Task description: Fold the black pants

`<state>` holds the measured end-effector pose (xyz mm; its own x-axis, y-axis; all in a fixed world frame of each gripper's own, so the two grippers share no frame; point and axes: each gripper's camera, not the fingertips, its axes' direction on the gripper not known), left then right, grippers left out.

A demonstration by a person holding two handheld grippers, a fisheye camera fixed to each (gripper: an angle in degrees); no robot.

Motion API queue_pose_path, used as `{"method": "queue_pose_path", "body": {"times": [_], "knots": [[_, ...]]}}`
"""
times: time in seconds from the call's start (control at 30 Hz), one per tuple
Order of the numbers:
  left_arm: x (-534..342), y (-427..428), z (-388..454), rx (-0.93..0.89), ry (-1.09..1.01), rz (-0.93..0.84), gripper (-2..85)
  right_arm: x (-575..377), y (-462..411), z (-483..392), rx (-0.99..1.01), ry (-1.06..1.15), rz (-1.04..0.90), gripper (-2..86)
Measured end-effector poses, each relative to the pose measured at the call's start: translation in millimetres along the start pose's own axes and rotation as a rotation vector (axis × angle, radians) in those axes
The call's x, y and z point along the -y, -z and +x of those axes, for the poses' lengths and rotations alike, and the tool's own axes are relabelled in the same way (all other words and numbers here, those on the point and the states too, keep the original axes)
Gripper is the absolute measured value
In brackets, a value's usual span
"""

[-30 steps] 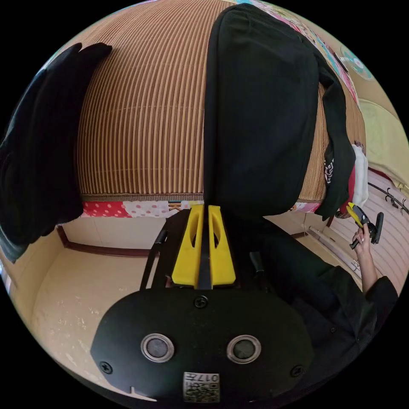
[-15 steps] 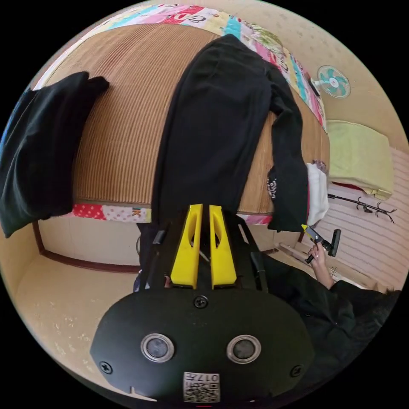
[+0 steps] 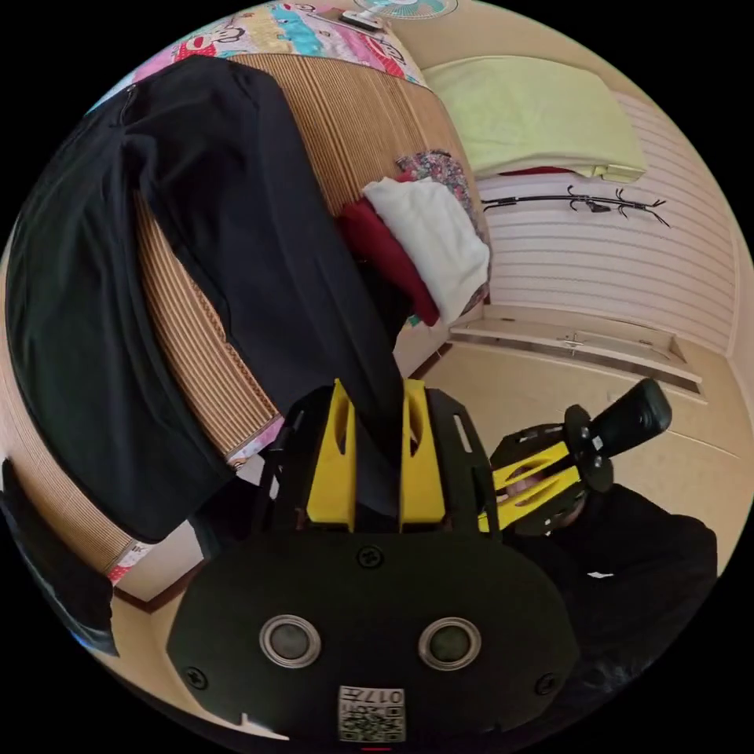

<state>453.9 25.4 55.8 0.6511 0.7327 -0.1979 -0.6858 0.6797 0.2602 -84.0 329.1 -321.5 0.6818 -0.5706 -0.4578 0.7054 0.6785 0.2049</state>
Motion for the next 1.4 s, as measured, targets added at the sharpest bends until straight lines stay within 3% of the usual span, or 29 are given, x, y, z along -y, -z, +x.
{"method": "queue_pose_path", "body": {"times": [0.1,0.2,0.27,0.37,0.5,0.63,0.73,0.8,0.87,0.97,1.03,1.17,1.27,1.4], "knots": [[-30,0,-18,-0.045,0.035,0.074,0.5,7,9,44,0.127,0.034,-0.077,4.3],[-58,4,-35,-0.133,0.089,0.132,-0.3,43,32,110,0.092,-0.123,-0.051,9.8],[-76,5,-37,-0.13,0.099,0.16,-0.5,100,33,168,0.026,-0.256,-0.061,17.0],[-93,6,-34,-0.13,0.098,0.199,-0.6,185,11,225,-0.069,-0.282,-0.028,20.1],[-114,10,-31,-0.127,0.107,0.247,-0.7,273,-34,296,-0.19,-0.432,0.011,21.1],[-144,15,-44,-0.178,0.143,0.309,-0.7,330,-72,346,-0.483,-0.689,-0.001,16.5],[-178,28,-73,-0.277,0.182,0.368,-0.8,349,-84,337,-0.582,-0.681,0.075,4.2],[-207,40,-93,-0.34,0.191,0.419,-0.9,363,-87,301,-0.601,-0.584,0.202,3.1],[-252,56,-124,-0.423,0.226,0.5,-0.9,391,-112,231,-0.604,-0.347,0.263,2.4],[-309,71,-159,-0.45,0.289,0.552,-0.8,425,-166,151,-0.526,-0.15,0.262,2.3],[-341,75,-183,-0.439,0.349,0.576,-0.6,442,-208,127,-0.436,-0.134,0.226,2.5],[-385,58,-250,-0.364,0.515,0.442,1.7,450,-307,119,-0.279,-0.104,0.04,3.7],[-397,41,-293,-0.256,0.578,0.252,6.8,409,-324,121,-0.242,-0.125,0.0,5.4],[-405,53,-325,-0.254,0.572,0.235,7.7,317,-310,135,-0.235,-0.132,-0.107,7.5]]}}
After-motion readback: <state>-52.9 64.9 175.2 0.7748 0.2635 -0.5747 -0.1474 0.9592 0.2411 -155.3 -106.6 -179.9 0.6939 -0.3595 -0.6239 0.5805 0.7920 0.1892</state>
